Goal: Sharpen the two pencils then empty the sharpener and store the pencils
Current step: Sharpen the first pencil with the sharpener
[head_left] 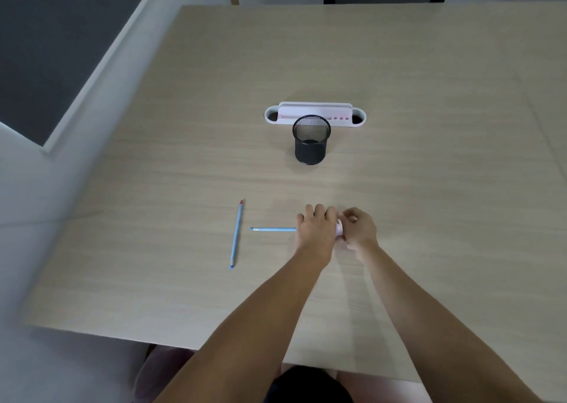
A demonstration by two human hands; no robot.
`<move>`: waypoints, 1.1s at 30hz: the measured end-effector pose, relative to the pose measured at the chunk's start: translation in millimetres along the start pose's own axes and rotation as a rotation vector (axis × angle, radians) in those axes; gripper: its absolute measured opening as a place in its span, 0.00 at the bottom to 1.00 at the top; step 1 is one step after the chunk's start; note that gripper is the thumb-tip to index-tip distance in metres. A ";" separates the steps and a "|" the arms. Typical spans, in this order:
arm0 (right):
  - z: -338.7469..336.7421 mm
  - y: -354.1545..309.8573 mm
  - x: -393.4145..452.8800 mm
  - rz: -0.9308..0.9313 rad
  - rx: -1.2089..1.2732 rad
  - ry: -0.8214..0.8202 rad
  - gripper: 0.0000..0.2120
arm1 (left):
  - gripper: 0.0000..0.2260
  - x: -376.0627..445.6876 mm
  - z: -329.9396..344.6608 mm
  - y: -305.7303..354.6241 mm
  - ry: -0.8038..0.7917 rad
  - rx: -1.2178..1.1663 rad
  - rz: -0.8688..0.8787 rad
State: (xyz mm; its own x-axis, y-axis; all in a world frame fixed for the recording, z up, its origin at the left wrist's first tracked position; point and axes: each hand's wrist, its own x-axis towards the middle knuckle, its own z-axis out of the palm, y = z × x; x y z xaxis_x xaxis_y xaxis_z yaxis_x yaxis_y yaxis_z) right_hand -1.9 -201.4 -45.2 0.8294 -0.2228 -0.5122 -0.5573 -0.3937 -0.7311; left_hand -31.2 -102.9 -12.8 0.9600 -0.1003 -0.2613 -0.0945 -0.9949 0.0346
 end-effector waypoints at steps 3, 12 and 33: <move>6.0 25.2 -22.2 -0.028 -0.100 -0.003 0.11 | 0.24 -0.3 -2.6 1.3 0.024 0.002 -0.036; -26.6 -7.0 -32.3 -0.253 -0.050 -0.011 0.20 | 0.25 1.4 2.3 0.5 0.025 0.027 0.007; -26.4 -17.3 -15.2 -0.295 -0.151 -0.034 0.19 | 0.23 0.7 -0.6 2.6 0.017 0.010 -0.008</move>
State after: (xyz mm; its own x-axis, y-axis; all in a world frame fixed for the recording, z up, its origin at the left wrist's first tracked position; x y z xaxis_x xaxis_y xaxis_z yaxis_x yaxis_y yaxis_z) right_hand -3.8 -214.7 -12.9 0.9510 -0.0508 -0.3048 -0.2791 -0.5648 -0.7766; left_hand -30.6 -105.6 -12.4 0.9651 -0.0919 -0.2452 -0.0890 -0.9958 0.0231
